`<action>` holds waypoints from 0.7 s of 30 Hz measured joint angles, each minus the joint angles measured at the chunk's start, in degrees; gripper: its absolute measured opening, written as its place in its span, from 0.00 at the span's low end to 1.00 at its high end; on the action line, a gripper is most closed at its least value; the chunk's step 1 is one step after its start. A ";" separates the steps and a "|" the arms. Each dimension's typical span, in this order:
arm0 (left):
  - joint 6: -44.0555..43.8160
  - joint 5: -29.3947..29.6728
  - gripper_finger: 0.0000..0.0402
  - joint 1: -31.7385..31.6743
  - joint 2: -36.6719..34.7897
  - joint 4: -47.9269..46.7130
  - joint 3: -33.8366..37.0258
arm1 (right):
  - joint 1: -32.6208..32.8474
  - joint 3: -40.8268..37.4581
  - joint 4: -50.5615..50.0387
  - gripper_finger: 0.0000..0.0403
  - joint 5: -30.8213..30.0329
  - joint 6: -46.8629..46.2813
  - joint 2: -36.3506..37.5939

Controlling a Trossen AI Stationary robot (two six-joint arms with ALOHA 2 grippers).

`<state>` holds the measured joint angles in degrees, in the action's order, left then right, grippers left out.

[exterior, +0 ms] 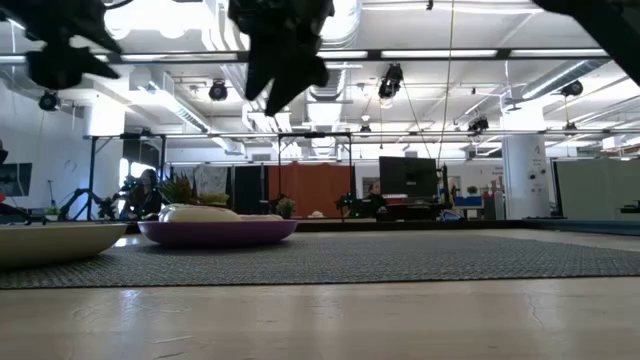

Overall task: Pick & Place donuts
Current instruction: Return to Home Position

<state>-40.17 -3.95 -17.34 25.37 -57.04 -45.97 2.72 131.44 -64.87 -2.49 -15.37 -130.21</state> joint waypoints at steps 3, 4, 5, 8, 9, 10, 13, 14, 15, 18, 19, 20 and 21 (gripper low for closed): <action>-0.65 -3.56 0.37 0.09 -1.20 12.82 6.58 | 0.85 -6.26 0.22 0.60 -3.40 -2.14 4.72; -1.44 -5.69 0.37 0.22 -1.28 17.97 9.53 | 1.11 -8.90 0.66 0.60 -4.20 -3.27 6.53; -1.95 -8.16 0.37 0.43 -1.27 23.19 12.47 | 1.22 -11.90 1.34 0.59 -4.83 -4.53 8.80; -3.38 -15.73 0.37 1.32 -1.18 36.41 20.92 | 1.31 -22.96 4.16 0.59 -5.01 -8.46 16.06; -3.62 -17.50 0.37 1.71 -1.49 39.02 22.84 | 1.27 -27.13 5.93 0.59 -5.04 -9.66 18.54; -3.96 -18.88 0.37 2.09 -2.04 40.28 24.26 | 1.25 -31.06 7.60 0.59 -5.04 -10.98 21.01; -4.01 -20.52 0.37 3.09 -4.92 39.05 25.67 | 1.03 -41.40 11.85 0.59 -6.02 -15.12 29.08; -3.45 -20.57 0.37 3.54 -6.42 38.74 25.50 | 1.05 -44.10 11.90 0.59 -7.11 -16.71 31.96; -2.48 -20.47 0.37 3.79 -8.12 37.31 24.53 | 1.05 -46.49 11.61 0.59 -8.52 -18.30 34.71; 1.44 -17.24 0.37 3.85 -13.55 28.02 20.08 | 1.17 -52.40 11.09 0.60 -11.66 -22.02 42.26; 2.54 -14.76 0.37 3.85 -15.01 24.56 18.26 | 1.21 -53.99 11.18 0.60 -12.45 -23.30 44.68; 3.26 -11.61 0.37 3.86 -16.65 20.85 16.29 | 1.25 -55.28 11.04 0.60 -13.12 -25.08 47.02; 3.59 -7.77 0.37 3.85 -18.34 16.39 14.32 | 1.25 -56.54 11.11 0.59 -13.17 -27.14 49.52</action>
<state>-36.58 -11.71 -13.50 7.02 -40.65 -31.65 3.97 74.91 -53.76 -15.66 -42.51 -80.69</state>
